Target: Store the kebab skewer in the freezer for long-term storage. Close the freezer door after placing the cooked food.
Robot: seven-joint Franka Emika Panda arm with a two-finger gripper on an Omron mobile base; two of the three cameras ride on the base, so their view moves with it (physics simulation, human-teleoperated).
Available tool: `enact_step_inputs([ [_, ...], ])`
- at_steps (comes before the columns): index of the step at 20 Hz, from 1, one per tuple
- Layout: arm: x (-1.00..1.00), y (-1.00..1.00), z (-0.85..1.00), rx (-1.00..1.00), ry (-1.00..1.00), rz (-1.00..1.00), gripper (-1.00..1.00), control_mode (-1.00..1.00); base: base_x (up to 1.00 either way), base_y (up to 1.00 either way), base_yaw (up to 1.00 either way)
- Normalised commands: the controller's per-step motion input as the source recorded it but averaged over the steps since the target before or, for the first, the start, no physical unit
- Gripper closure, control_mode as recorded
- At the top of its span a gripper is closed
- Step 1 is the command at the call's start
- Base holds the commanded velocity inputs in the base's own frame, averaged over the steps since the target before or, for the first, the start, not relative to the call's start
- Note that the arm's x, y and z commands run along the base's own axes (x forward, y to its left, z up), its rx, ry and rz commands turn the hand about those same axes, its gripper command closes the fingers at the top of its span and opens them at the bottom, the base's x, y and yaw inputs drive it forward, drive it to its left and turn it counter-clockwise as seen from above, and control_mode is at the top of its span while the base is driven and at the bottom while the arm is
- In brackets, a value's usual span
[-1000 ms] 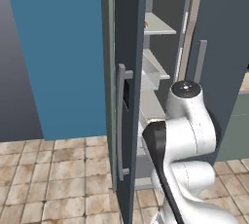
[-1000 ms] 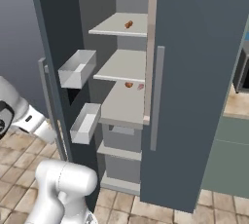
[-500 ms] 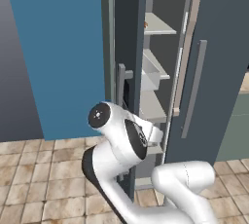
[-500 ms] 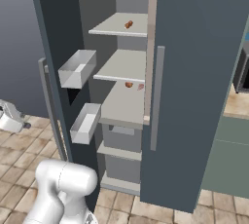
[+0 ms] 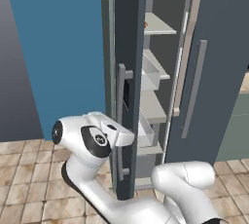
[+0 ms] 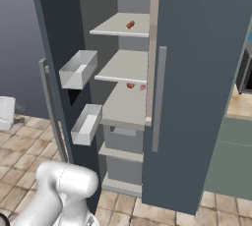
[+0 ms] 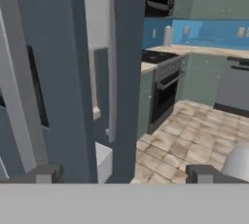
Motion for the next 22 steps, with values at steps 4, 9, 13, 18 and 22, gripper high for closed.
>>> enact_step_inputs([
  [4, 0.45, 0.00, 0.00, 0.00, 0.00, -0.04, -1.00, -1.00, 0.00, 0.00, 0.00],
  [9, 0.40, -0.12, -0.02, -0.02, 0.02, 0.00, -1.00, -1.00, 0.00, 0.00, 0.00],
  [13, 0.59, -0.14, -0.17, -0.10, 0.03, -0.07, -1.00, -1.00, 0.00, 0.00, 0.00],
  [18, 0.50, -0.16, -0.26, -0.12, 0.00, -0.06, -1.00, -1.00, 0.00, 0.00, 0.00],
  [22, 0.53, -0.13, -0.25, -0.11, 0.00, -0.05, -1.00, -1.00, 0.00, 0.00, 0.00],
])
